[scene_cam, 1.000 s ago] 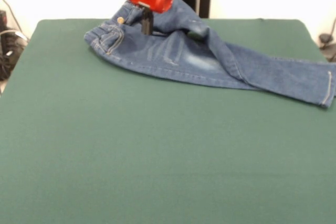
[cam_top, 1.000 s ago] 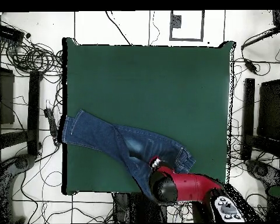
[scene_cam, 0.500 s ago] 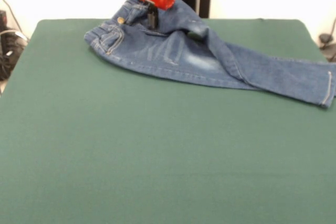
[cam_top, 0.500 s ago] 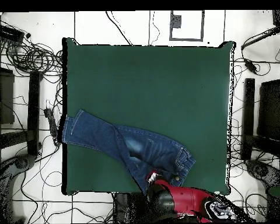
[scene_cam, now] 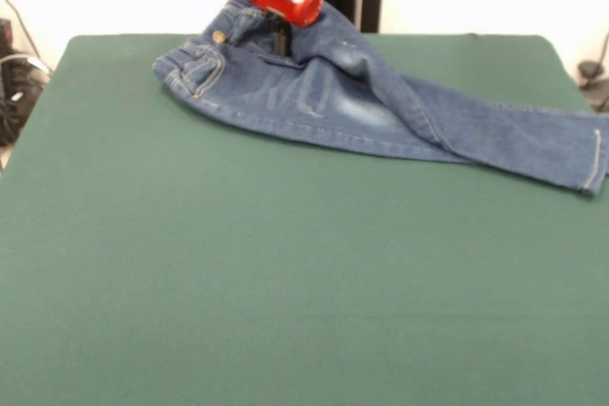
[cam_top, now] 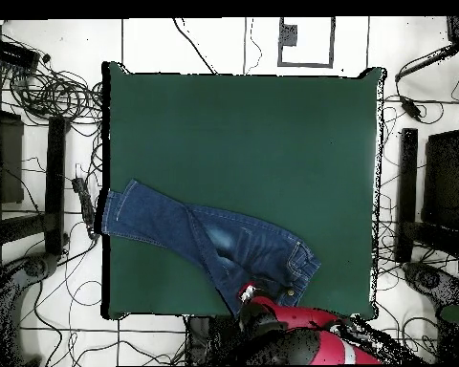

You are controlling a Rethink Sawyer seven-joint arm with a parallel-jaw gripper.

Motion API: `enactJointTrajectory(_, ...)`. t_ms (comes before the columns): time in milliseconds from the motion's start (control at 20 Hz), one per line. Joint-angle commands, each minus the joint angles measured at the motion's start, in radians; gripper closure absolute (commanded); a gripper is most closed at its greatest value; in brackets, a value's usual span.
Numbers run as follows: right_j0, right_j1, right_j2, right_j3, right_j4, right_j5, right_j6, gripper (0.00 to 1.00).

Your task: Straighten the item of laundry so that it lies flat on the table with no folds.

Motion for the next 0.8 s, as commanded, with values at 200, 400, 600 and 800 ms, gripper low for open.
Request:
enactJointTrajectory(200, 0.059, 0.14, 0.018, -0.23, 0.08, -0.092, 0.085, 1.0)
enactJointTrajectory(400, -0.002, 0.089, 0.052, -0.283, -0.019, -0.015, -0.021, 1.0)
enactJointTrajectory(600, -0.038, 0.061, 0.083, -0.336, -0.117, 0.027, -0.096, 1.0)
enactJointTrajectory(800, -0.05, 0.036, 0.104, -0.363, -0.184, 0.064, -0.113, 1.0)
